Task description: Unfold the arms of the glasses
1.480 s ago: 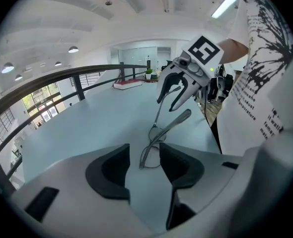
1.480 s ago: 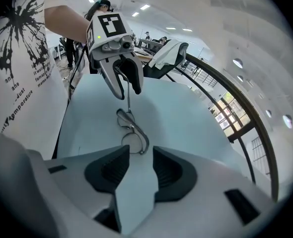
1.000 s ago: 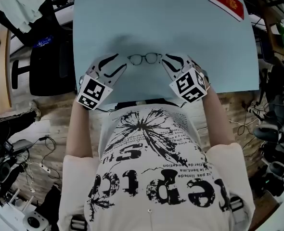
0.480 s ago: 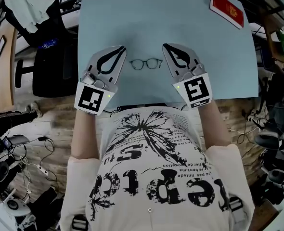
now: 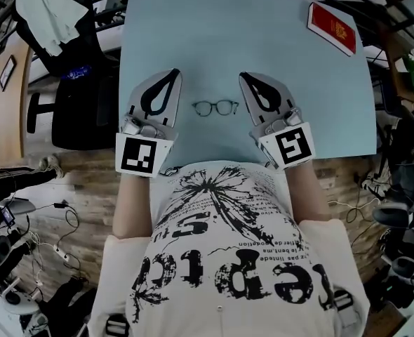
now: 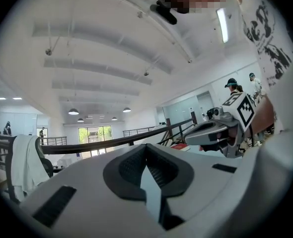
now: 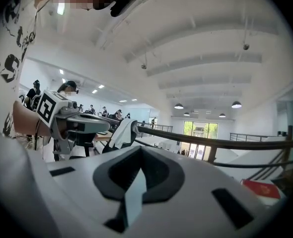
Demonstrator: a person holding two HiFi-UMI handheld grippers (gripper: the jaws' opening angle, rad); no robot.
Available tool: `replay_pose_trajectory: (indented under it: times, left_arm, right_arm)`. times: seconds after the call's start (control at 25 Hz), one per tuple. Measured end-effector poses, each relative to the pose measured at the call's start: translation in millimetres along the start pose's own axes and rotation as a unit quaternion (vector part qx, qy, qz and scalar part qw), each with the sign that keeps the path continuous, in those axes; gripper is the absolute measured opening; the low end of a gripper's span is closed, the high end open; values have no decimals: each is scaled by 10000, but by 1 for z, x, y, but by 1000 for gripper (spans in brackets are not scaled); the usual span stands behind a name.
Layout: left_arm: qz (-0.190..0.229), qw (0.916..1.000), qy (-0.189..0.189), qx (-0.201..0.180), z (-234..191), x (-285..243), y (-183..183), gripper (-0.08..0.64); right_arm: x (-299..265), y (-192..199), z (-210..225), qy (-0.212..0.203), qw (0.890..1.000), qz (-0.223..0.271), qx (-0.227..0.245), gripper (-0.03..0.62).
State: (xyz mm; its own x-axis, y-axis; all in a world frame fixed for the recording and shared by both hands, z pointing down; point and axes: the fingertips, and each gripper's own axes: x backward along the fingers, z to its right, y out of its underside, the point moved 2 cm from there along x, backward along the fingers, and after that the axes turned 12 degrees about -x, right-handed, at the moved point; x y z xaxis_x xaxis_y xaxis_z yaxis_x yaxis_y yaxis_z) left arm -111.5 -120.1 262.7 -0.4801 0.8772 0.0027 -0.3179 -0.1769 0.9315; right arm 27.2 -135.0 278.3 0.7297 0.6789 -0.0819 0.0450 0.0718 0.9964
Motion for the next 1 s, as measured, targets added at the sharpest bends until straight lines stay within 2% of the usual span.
replay_pose_trajectory:
  times: [0.24,0.56,1.0]
  left_arm:
    - [-3,9998,71,177,-3,-6,6,18]
    - [-106,9998,159,67,-4,-14,13,18]
    - [-142,9996,61,235,-12,-14,18,18]
  right_arm:
    - [-6,7,5,52,10000,-47,29,9]
    - [-16,10,12,146,9998,-35,130,9]
    - [-19,16,12,236,9992,-144,281,8]
